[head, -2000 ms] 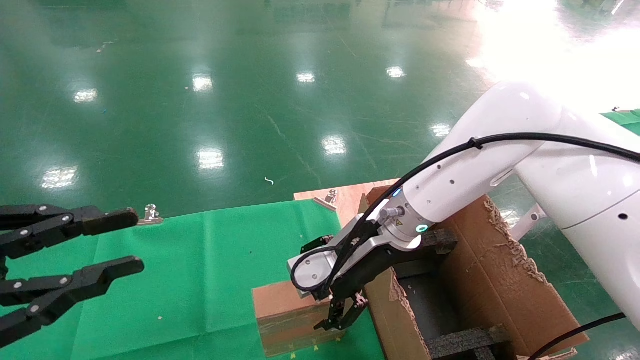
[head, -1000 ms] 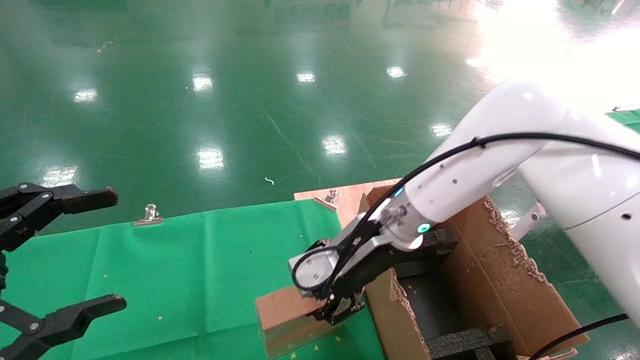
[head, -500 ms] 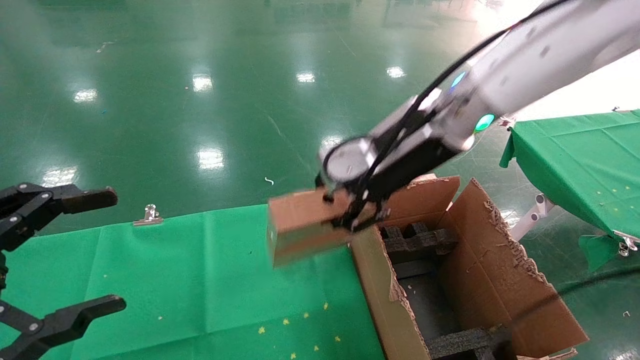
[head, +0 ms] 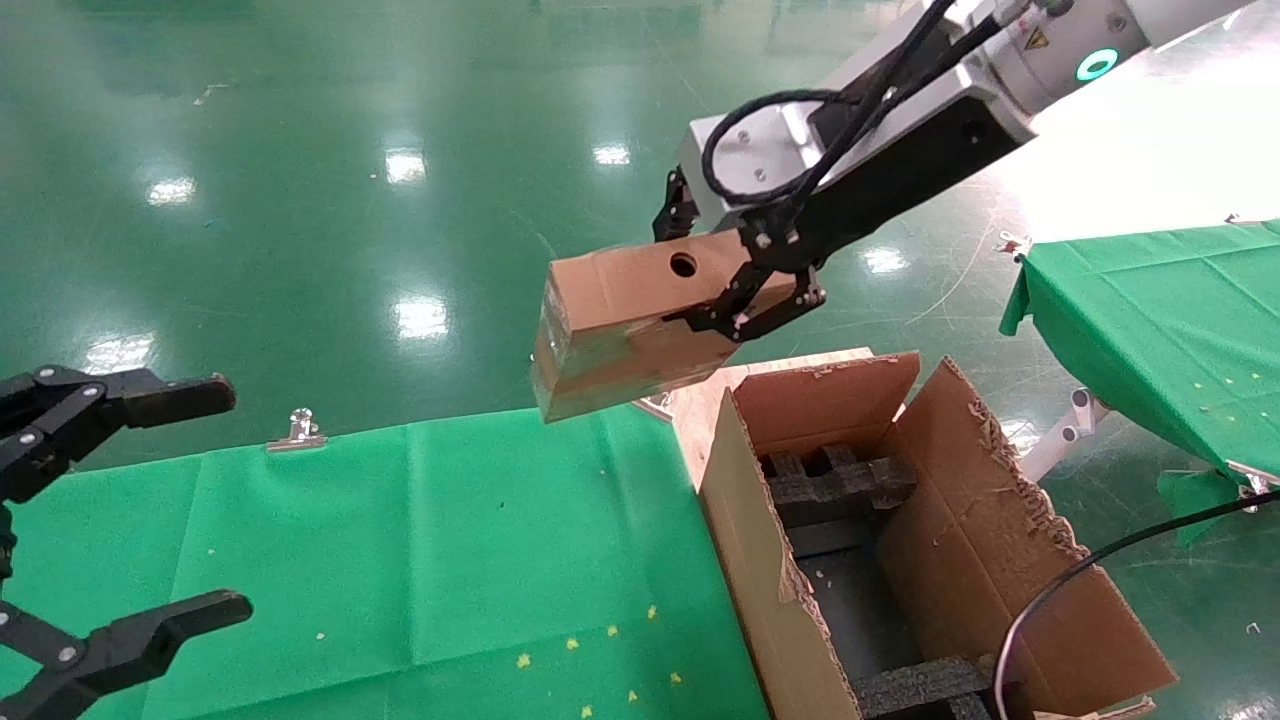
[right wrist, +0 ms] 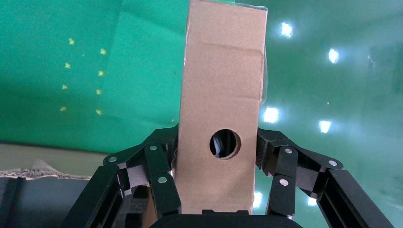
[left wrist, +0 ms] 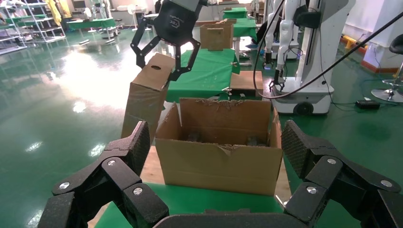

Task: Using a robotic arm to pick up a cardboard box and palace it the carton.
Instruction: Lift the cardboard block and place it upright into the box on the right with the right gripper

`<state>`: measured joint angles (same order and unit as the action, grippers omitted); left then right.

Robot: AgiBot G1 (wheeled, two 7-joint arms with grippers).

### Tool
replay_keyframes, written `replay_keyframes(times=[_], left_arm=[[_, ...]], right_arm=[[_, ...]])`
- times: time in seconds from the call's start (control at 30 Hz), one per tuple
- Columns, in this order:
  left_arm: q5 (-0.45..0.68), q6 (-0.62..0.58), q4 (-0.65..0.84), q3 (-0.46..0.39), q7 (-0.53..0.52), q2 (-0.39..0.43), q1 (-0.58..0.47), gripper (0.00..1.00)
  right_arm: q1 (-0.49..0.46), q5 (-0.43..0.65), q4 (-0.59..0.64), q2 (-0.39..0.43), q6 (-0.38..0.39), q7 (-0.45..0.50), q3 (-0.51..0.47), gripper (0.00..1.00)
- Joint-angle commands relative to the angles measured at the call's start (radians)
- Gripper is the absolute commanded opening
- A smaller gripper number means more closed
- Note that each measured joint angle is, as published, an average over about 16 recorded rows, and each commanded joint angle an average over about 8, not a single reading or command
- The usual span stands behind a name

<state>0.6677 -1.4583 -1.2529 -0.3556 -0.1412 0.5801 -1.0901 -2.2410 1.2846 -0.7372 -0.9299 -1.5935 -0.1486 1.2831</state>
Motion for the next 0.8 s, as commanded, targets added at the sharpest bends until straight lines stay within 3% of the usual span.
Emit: replay_keyframes(times=[0.03, 0.3, 0.8], left_arm=[[0.0, 0.0, 0.0, 0.0, 0.0, 0.0, 0.0, 1.0], [0.0, 0.0, 0.0, 0.0, 0.0, 0.0, 0.0, 1.0], [0.0, 0.0, 0.0, 0.0, 0.0, 0.0, 0.0, 1.0]], right_arm=[[-0.021, -0.018, 0.026, -0.005, 0.0, -0.02, 0.026, 0.0], [-0.078, -0.083, 0.084, 0.032, -0.002, -0.069, 0.126, 0.0], [-0.228, -0.1, 0.141, 0.203, -0.006, -0.133, 0.389, 0.0]])
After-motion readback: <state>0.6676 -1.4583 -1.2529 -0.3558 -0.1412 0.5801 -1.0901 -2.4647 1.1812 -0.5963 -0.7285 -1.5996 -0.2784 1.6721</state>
